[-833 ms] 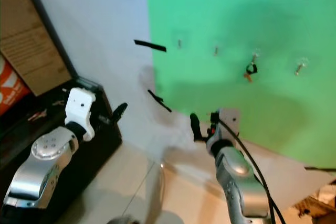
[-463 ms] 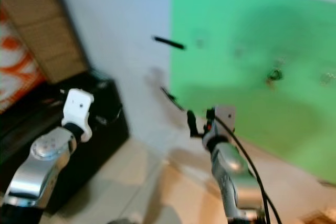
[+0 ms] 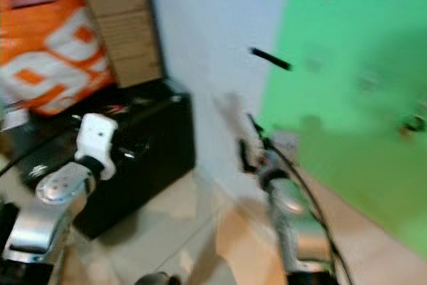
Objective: Hang keys on a hook
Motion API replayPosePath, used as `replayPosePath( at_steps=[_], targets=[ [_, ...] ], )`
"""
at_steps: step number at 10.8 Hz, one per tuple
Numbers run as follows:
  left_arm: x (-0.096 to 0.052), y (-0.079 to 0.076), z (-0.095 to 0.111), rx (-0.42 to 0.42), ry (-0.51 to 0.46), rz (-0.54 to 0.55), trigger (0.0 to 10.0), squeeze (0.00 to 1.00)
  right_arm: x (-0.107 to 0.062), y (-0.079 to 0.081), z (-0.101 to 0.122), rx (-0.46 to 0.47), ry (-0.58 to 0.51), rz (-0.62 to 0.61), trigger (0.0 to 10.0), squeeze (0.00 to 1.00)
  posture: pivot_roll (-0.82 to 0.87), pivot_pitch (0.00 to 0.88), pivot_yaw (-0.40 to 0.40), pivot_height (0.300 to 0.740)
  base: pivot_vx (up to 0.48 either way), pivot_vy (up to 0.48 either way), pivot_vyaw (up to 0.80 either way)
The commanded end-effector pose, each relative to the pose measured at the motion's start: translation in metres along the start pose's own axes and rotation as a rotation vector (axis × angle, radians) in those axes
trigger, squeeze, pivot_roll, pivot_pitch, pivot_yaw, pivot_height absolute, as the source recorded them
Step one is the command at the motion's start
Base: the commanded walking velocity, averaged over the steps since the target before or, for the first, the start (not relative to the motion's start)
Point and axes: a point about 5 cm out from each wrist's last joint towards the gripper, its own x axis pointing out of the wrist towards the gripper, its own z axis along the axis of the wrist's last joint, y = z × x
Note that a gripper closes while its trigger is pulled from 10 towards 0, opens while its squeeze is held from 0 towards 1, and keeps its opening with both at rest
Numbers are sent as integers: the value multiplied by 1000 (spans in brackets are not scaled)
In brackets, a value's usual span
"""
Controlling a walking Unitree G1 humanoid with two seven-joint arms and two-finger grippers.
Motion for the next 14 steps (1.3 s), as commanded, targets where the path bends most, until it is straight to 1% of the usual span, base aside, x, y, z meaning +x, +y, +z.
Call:
replayPosePath(
  at_steps=[1,3,4,7,8,9,11,14],
  targets=[
    [2,0,4,-1,-15,3,10000,0,1,-6,2,-12,-7,-24,10000,1000,-48,0,56,740,292,0,800],
    [4,0,5,-2,-20,0,10000,0,3,-6,2,-16,-11,-29,10000,1000,-61,0,66,740,302,0,800],
    [8,0,7,-3,-27,-4,10000,0,4,-8,4,-28,-19,-44,10000,1000,-69,0,71,740,311,0,800],
    [10,1,8,-1,-31,0,10000,0,7,-8,5,-42,-26,-56,10000,1000,-51,0,55,740,320,0,723],
    [8,4,8,6,-34,17,10000,0,12,-10,6,-27,-32,-85,10000,1000,-13,0,30,740,334,0,0],
    [5,7,8,9,-33,33,10000,0,16,-10,7,-29,-31,-83,10000,1000,10,0,17,740,341,0,0],
    [1,12,5,7,-29,54,10000,0,21,-7,7,-49,-30,-72,10000,1000,20,0,11,740,345,0,0],
    [4,13,6,6,-40,75,10000,0,24,-9,12,-74,-38,-80,10000,1000,20,0,-4,740,352,0,0]
  ],
)
